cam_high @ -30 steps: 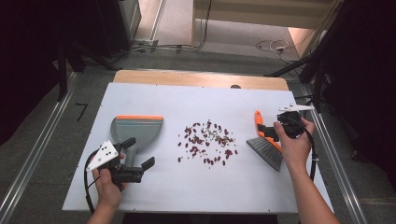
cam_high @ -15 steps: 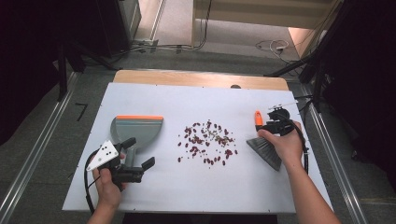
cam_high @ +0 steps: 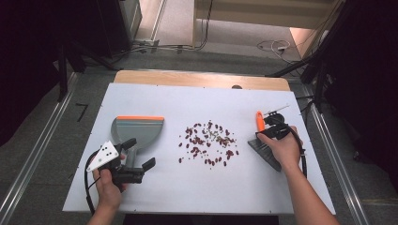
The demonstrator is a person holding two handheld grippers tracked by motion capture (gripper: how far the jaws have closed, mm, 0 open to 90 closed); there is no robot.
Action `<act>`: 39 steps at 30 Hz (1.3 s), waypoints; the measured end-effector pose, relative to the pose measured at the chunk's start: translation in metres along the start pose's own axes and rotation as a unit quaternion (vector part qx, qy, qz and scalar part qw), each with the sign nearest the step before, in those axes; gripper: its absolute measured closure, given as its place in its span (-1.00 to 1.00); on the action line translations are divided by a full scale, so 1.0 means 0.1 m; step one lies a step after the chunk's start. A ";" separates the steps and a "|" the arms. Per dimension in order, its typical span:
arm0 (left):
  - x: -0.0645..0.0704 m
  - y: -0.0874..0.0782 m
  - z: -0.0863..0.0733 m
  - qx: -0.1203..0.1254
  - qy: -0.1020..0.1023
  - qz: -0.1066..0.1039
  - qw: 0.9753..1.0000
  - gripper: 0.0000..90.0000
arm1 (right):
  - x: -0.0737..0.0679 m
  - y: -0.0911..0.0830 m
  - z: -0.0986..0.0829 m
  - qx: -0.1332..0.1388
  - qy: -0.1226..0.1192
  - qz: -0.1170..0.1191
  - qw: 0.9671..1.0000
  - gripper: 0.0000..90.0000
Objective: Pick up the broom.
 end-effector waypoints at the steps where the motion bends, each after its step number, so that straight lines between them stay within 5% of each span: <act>1: 0.00 0.00 0.00 0.000 0.000 0.000 1.000 -0.99 | 0.00 0.00 0.00 0.002 0.000 -0.003 1.000 0.19; 6: 0.01 0.00 0.00 -0.001 0.002 0.000 1.000 -0.99 | 0.00 0.00 -0.02 0.009 0.041 -0.012 0.999 0.29; 10: 0.03 0.00 0.00 -0.003 0.002 -0.002 1.000 -0.99 | 0.00 0.00 -0.02 0.007 0.043 -0.018 0.999 0.47; 19: 0.03 0.00 0.00 -0.002 0.001 -0.001 1.000 -0.99 | 0.02 -0.01 -0.04 0.019 0.060 -0.014 0.998 0.51; 23: 0.03 0.00 0.00 -0.002 0.004 -0.003 1.000 -0.99 | 0.00 -0.09 -0.11 0.067 0.061 -0.005 0.996 0.51; 29: 0.04 0.00 0.01 -0.001 0.007 -0.003 1.000 -0.99 | 0.04 -0.30 -0.27 0.145 0.064 0.016 0.987 0.51; 36: 0.07 0.01 0.02 0.002 0.009 -0.001 1.000 -0.99 | 0.03 -0.51 -0.44 0.235 0.065 0.026 0.969 0.52; 39: 0.07 0.01 0.01 0.002 0.009 -0.003 1.000 -0.99 | 0.03 -0.56 -0.48 0.253 0.065 0.023 0.965 0.52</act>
Point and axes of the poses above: each handheld gripper's, and its own axes: y roughly forward along the jaws, z roughly out of its top, x roughly to its right, the point moved 3 cm from there along y, roughly forward along the jaws, and after that the axes turned 2 degrees about x, right-handed, at the moved point
